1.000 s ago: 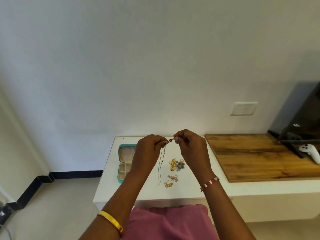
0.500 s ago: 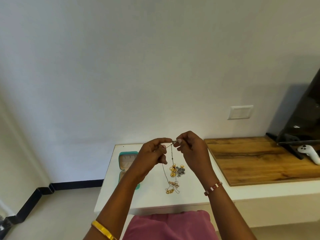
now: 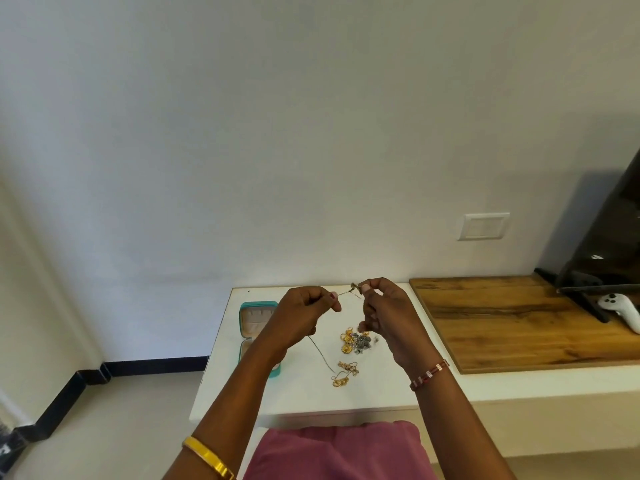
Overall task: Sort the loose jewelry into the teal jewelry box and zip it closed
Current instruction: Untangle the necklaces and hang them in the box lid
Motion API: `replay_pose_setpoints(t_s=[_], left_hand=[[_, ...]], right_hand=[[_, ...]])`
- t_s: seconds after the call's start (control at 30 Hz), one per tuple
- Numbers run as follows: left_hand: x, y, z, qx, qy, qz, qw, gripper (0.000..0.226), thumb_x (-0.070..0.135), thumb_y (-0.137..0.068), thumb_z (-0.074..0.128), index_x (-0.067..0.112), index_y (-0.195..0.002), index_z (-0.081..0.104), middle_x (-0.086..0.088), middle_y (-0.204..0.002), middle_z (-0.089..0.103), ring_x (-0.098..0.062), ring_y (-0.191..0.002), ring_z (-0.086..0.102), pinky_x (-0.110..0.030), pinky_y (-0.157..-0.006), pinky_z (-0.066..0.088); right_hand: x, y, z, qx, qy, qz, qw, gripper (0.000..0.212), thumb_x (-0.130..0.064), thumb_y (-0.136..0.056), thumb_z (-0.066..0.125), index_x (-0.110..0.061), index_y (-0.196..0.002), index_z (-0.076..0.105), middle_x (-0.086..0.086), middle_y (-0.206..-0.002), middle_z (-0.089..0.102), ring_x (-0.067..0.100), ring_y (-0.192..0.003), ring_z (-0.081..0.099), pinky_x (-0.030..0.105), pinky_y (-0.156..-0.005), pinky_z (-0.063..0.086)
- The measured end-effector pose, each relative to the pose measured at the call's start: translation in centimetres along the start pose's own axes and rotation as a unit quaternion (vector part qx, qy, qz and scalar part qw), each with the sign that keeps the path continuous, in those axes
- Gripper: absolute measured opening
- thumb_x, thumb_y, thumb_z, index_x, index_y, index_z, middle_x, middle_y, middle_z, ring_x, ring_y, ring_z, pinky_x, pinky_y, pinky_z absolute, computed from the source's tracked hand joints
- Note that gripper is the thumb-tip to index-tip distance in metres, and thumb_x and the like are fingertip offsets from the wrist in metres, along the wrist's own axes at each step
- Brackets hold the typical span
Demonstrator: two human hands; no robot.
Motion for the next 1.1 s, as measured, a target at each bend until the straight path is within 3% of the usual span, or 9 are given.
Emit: replay_pose_setpoints(t_s=[0.17, 0.33, 0.43, 0.5, 0.8, 0.9, 1.0, 1.03, 1.1], left_hand=[[-0.8, -0.1, -1.1, 0.061, 0.049, -0.022, 0.997, 0.025, 0.022, -0.093, 0.05, 0.015, -0.074, 0.066, 0.016, -0.037, 0.046, -0.011, -0.048, 0.033, -0.021, -0.049, 0.033], [-2.1, 0.2, -1.3, 0.08, 0.046, -0.047, 0.995, 0.029, 0.023, -0.091, 0.053, 0.015, -0.066, 0.066, 0.001, -0.055, 0.042, -0.015, -0.051, 0.034, -0.023, -0.05, 0.031], [-3.3, 0.2, -1.7, 0.1, 0.048, -0.077, 0.991, 0.03, 0.021, -0.091, 0.052, 0.011, -0.064, 0.061, -0.002, -0.058, 0.042, -0.013, -0.05, 0.035, -0.021, -0.049, 0.032], [-4.1, 0.3, -2.0, 0.115, 0.063, -0.1, 0.986, 0.031, 0.02, -0.09, 0.052, 0.01, -0.061, 0.056, -0.002, -0.057, 0.041, -0.013, -0.047, 0.033, -0.021, -0.047, 0.031], [-7.3, 0.7, -2.5, 0.165, 0.091, -0.18, 0.966, 0.021, 0.018, -0.088, 0.054, 0.012, -0.067, 0.053, -0.006, -0.062, 0.049, -0.014, -0.052, 0.044, -0.022, -0.05, 0.041], [-7.2, 0.8, -1.5, 0.113, 0.044, -0.179, 0.976, 0.01, 0.013, -0.089, 0.054, 0.009, -0.096, 0.06, -0.002, -0.077, 0.058, -0.014, -0.064, 0.052, -0.021, -0.06, 0.045], [-6.3, 0.9, 0.1, 0.029, -0.071, -0.132, 0.988, 0.039, 0.01, -0.09, 0.051, 0.015, -0.128, 0.049, -0.001, -0.119, 0.058, -0.014, -0.1, 0.057, -0.022, -0.083, 0.043], [-5.9, 0.9, 0.8, -0.002, -0.077, -0.11, 0.991, 0.04, 0.01, -0.09, 0.051, 0.018, -0.129, 0.048, -0.002, -0.127, 0.056, -0.016, -0.112, 0.054, -0.025, -0.092, 0.041], [-5.2, 1.2, 1.8, -0.047, -0.042, -0.075, 0.995, 0.026, 0.011, -0.091, 0.05, 0.02, -0.114, 0.058, -0.005, -0.115, 0.062, -0.013, -0.105, 0.057, -0.027, -0.09, 0.043]], right_hand=[[0.1, -0.1, -0.8, 0.012, 0.049, -0.008, 0.999, 0.011, -0.018, -0.09, 0.056, -0.01, -0.088, 0.063, -0.002, -0.052, 0.032, 0.008, -0.041, 0.027, 0.023, -0.044, 0.033], [0.1, -0.2, -1.0, -0.016, 0.147, -0.012, 0.989, 0.022, -0.031, -0.081, 0.068, -0.009, -0.084, 0.064, -0.007, -0.05, 0.04, 0.01, -0.042, 0.029, 0.021, -0.042, 0.028], [0.5, -0.3, -0.9, -0.092, 0.293, -0.018, 0.952, 0.025, -0.03, -0.078, 0.071, -0.009, -0.069, 0.061, -0.002, -0.05, 0.039, 0.007, -0.04, 0.032, 0.013, -0.037, 0.027], [0.9, -0.5, -0.9, -0.107, 0.322, -0.016, 0.941, 0.027, -0.026, -0.079, 0.071, -0.011, -0.06, 0.058, 0.0, -0.049, 0.038, 0.005, -0.037, 0.031, 0.011, -0.035, 0.026], [2.4, -0.6, -1.3, -0.108, 0.056, 0.029, 0.992, 0.028, -0.027, -0.087, 0.06, -0.009, -0.065, 0.059, 0.0, -0.049, 0.04, 0.012, -0.045, 0.034, 0.025, -0.05, 0.036], [2.1, -0.3, -0.2, -0.148, 0.059, 0.01, 0.987, 0.026, -0.025, -0.09, 0.055, -0.008, -0.072, 0.064, -0.004, -0.046, 0.035, 0.011, -0.046, 0.031, 0.023, -0.047, 0.033], [1.7, 0.0, 1.2, -0.194, 0.108, -0.01, 0.975, 0.025, -0.024, -0.091, 0.054, -0.009, -0.075, 0.067, -0.004, -0.046, 0.037, 0.011, -0.045, 0.031, 0.022, -0.047, 0.033], [1.8, 0.1, 1.6, -0.203, 0.128, -0.012, 0.971, 0.025, -0.024, -0.091, 0.054, -0.009, -0.075, 0.067, -0.003, -0.047, 0.038, 0.011, -0.045, 0.032, 0.022, -0.047, 0.034], [2.1, 0.2, 2.2, -0.212, 0.152, -0.009, 0.965, 0.025, -0.023, -0.091, 0.055, -0.011, -0.071, 0.065, 0.0, -0.048, 0.04, 0.012, -0.046, 0.034, 0.023, -0.048, 0.035]])
Point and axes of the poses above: each hand's wrist, its own y-axis away from the middle knuckle, its own z-axis out of the palm, x = y × z, the point moved 4 cm from there along -y, towards the middle knuckle
